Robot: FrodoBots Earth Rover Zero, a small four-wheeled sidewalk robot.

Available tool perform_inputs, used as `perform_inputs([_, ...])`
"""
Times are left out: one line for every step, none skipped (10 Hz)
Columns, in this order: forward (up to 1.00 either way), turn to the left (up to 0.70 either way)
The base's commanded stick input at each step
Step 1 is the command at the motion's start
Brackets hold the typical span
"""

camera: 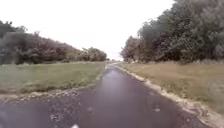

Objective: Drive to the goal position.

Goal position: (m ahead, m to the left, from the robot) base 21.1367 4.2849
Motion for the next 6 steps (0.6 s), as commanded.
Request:
perform_inputs([0.99, 0.00])
perform_inputs([0.99, 0.00])
perform_inputs([0.99, 0.00])
perform_inputs([0.99, 0.00])
perform_inputs([0.99, 0.00])
perform_inputs([0.99, 0.00])
